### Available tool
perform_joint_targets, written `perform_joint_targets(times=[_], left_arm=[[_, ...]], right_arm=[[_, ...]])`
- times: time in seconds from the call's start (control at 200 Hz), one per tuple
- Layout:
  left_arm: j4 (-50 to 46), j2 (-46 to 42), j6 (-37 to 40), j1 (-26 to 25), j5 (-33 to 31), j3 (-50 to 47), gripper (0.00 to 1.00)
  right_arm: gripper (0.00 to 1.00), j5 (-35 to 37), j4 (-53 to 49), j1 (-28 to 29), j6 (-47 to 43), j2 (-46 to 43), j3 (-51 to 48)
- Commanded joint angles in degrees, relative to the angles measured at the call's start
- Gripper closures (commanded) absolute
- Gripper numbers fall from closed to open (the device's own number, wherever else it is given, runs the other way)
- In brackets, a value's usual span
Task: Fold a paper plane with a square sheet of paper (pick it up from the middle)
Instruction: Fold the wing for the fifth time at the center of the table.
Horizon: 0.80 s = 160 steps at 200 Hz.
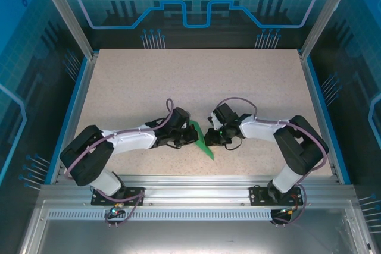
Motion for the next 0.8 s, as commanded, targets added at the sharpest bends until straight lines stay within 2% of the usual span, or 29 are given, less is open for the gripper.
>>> perform_joint_targets(times=[0.0, 0.18, 0.39, 0.605, 0.795], left_arm=[[-3.9, 1.5, 3.4, 1.4, 1.4, 1.6, 0.95], [-6.1, 2.8, 5.3, 3.0, 3.0, 3.2, 0.94], [-5.7, 3.4, 4.8, 3.2, 3.3, 3.1, 0.92], [-5.9, 3.7, 5.0, 3.2, 3.5, 3.8, 0.91], [-6.3, 4.1, 5.3, 3.3, 3.7, 4.0, 0.9]], right_arm=[[0.76, 5.3, -2.9, -0.4, -0.9, -5.0, -1.1], [0.7, 12.5, -5.2, -0.4, -3.6, -12.7, -3.6], [0.71, 4.4, 0.2, 3.2, -9.7, -17.3, -6.3], [0.83, 1.0, 2.5, 4.1, -6.1, -8.8, -2.6], [0.85, -3.5, 7.6, 2.1, -4.1, -3.6, -2.0]])
